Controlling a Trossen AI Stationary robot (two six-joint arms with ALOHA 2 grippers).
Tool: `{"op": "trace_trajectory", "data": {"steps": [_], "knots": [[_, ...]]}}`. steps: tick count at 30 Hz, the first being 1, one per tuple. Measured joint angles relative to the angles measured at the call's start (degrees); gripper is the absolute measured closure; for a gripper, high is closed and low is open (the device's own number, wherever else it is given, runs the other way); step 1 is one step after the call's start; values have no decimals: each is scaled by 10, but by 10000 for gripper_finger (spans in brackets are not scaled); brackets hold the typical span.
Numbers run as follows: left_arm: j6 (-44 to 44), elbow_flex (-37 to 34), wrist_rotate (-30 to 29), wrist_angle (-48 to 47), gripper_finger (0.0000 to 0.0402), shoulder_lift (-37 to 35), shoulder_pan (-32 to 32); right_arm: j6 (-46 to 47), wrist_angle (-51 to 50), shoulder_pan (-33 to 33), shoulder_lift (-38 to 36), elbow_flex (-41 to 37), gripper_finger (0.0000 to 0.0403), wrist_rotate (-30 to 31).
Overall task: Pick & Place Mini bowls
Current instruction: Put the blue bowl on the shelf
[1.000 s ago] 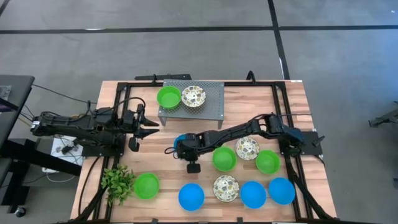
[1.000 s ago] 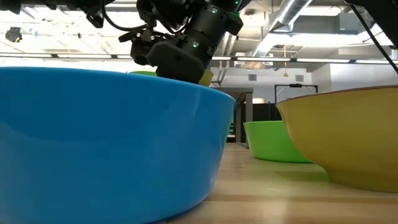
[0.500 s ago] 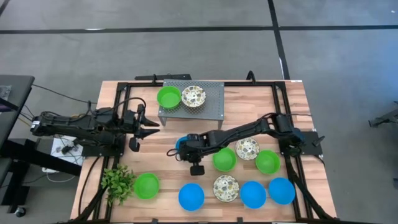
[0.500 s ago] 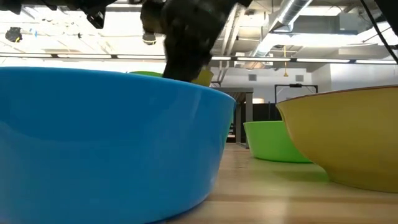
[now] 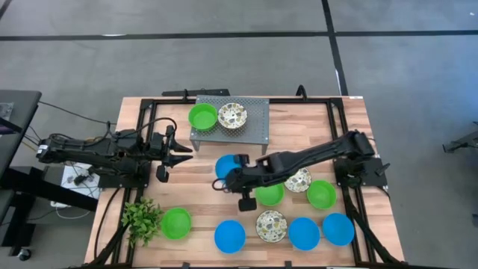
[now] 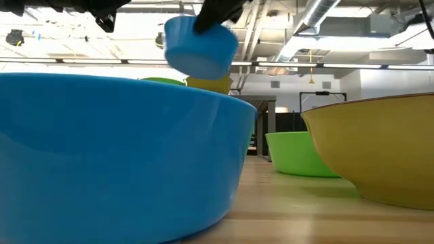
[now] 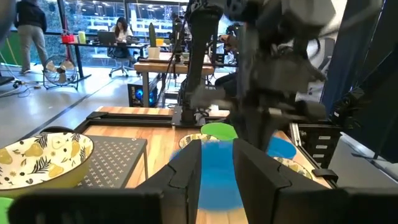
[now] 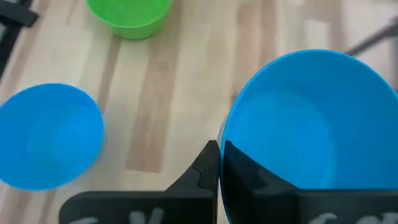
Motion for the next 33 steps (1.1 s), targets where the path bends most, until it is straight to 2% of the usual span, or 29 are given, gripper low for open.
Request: {"op": "trace_trajectory", "data": {"steps": [5,11,22,33], "knots": [[0,0,0,0,311,0,0,8,-31,0,-26,0,402,20],[0,0,0,0,311,0,0,9,-73,-1,-40,0,403,96],[0,0,0,0,311,0,0,10,-158,-30,-41,0,403,168],[-1,0,0,0,311,0,0,31,-199,-96,-41,0,403,180]]}}
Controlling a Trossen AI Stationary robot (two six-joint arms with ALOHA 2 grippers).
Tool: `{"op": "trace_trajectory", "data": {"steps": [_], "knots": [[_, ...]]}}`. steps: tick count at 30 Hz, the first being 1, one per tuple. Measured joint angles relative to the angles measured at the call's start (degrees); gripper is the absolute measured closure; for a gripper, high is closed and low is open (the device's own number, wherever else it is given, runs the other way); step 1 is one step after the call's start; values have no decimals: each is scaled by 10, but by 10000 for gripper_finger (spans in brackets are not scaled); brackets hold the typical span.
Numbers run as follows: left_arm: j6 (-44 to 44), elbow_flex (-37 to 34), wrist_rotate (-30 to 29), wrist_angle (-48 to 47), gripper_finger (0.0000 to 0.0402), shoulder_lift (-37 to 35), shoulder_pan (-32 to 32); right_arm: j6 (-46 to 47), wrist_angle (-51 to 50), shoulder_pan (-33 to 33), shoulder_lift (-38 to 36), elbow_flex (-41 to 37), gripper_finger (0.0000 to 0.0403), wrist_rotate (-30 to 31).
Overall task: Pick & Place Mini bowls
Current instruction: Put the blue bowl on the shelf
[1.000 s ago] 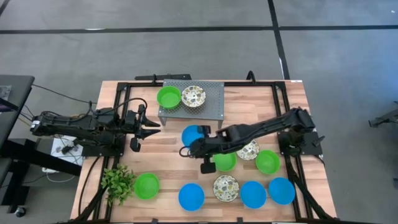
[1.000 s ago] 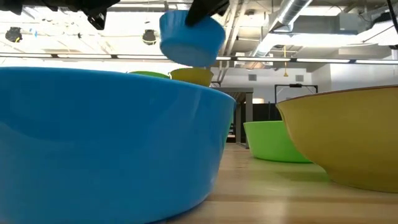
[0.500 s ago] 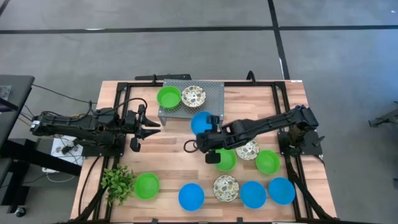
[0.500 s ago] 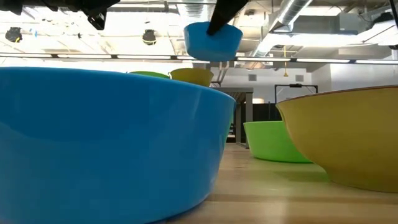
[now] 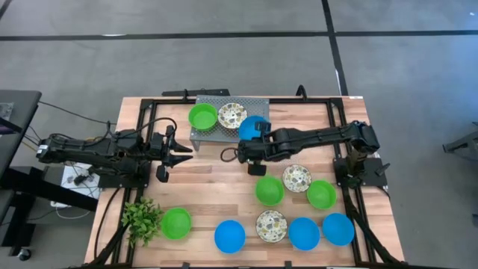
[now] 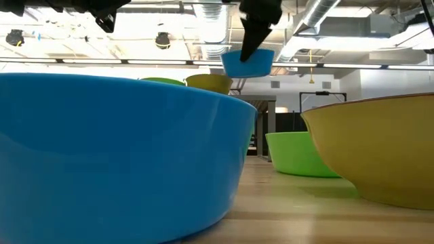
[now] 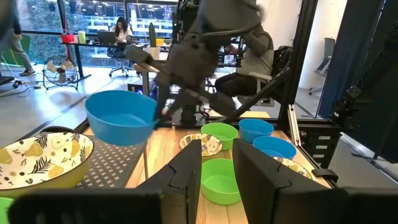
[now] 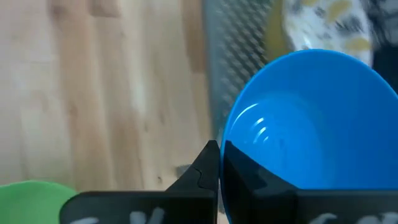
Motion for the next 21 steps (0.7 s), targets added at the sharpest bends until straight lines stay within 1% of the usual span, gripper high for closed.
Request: {"op": "trace_trajectory", "data": {"steps": [4,16,18,21], "knots": [[0,0,0,0,311,0,0,28,-24,-21,-2,0,403,2],[0,0,0,0,311,0,0,29,-31,-92,-3,0,403,-3],[0,0,0,0,311,0,0,29,-31,-104,-3,0,403,-15],[0,0,0,0,311,0,0,29,-26,-123,-2,0,403,-58]]}}
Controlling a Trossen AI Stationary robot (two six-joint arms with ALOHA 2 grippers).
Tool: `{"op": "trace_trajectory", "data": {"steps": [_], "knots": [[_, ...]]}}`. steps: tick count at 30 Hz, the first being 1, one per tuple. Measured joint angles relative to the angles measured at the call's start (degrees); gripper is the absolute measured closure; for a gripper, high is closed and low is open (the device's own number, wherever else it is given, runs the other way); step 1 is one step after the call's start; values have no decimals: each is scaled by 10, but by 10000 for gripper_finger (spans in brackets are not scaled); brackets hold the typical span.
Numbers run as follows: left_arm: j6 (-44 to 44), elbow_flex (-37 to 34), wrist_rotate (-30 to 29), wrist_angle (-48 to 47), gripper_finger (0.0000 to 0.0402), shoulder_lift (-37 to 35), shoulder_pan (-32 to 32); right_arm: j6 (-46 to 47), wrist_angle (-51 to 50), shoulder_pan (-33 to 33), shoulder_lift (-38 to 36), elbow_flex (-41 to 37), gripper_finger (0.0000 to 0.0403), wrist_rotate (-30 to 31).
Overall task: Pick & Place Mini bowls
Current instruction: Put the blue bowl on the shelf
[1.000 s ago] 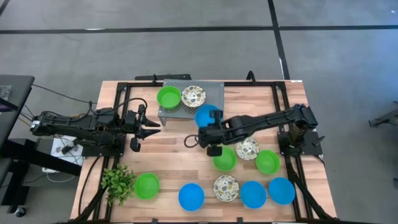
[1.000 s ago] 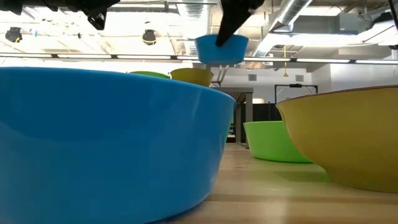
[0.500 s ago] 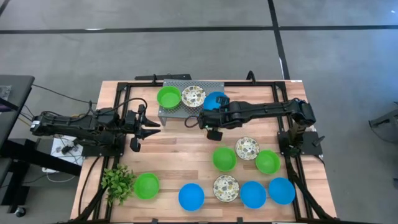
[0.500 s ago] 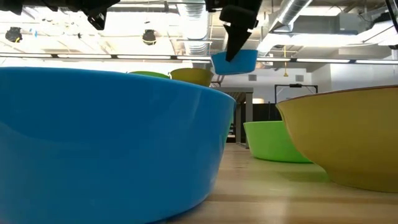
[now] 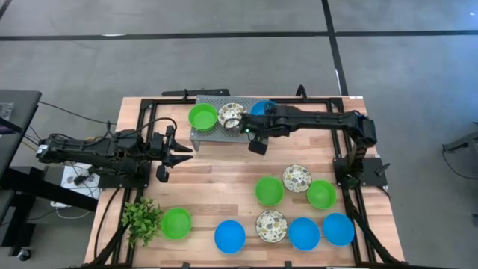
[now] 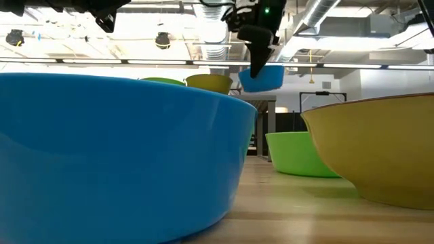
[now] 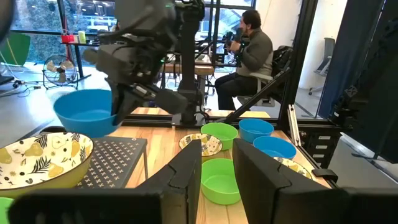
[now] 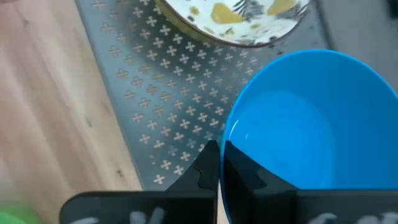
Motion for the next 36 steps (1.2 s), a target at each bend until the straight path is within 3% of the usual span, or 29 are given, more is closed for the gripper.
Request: {"op": "trace_trajectory", "data": {"steps": [14,36], "knots": [[0,0,0,0,311,0,0,1,27,-38,6,0,403,-49],[0,0,0,0,311,0,0,34,41,-38,13,0,403,-66]]}}
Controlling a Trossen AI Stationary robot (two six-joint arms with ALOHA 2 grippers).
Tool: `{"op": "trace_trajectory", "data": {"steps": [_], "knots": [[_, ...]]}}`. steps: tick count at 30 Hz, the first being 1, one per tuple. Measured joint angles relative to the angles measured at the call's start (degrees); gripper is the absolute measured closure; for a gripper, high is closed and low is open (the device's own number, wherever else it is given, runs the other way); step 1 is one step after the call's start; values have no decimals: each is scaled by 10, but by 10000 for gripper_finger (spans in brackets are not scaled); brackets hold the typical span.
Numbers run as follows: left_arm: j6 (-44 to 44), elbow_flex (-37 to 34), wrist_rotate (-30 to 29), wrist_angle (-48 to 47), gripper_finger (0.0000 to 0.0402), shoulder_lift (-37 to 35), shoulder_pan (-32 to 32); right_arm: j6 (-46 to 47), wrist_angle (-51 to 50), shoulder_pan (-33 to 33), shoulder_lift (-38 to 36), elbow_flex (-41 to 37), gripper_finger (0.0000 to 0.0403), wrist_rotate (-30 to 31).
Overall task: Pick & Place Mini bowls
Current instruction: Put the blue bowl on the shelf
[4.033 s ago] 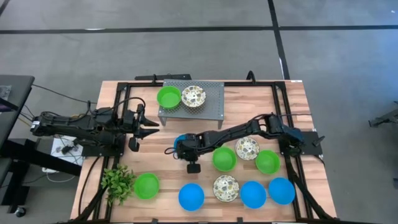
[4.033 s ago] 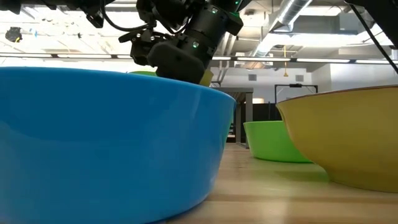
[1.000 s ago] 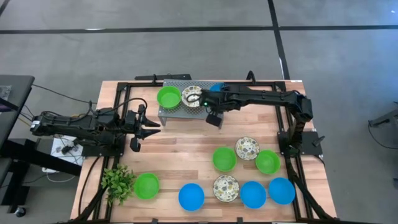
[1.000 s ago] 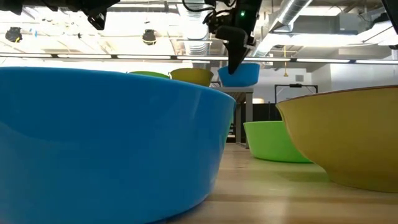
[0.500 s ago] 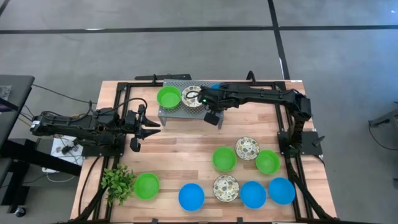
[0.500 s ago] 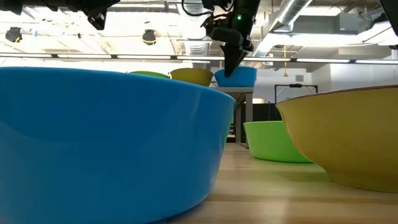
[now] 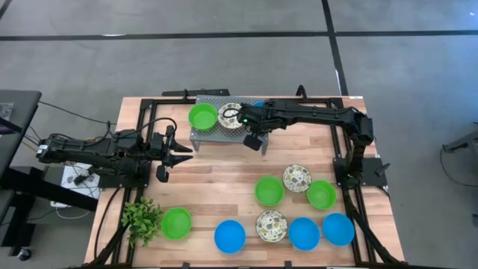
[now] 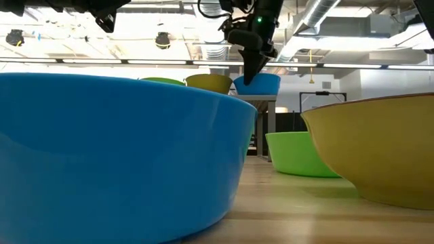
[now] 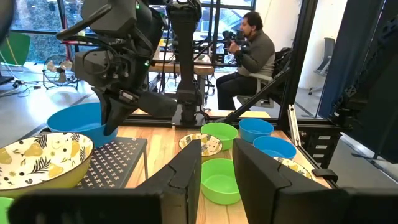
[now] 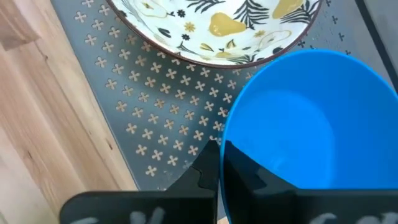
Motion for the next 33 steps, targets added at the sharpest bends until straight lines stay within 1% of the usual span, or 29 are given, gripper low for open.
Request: {"op": "trace_trajectory", "data": {"steps": [12,21,33], "knots": [[0,0,0,0,311,0,0,1,0,0,0,0,401,0],[0,0,0,0,311,0,0,1,4,1,1,0,377,1],[0,0,0,0,311,0,0,1,5,2,2,0,356,2]]}}
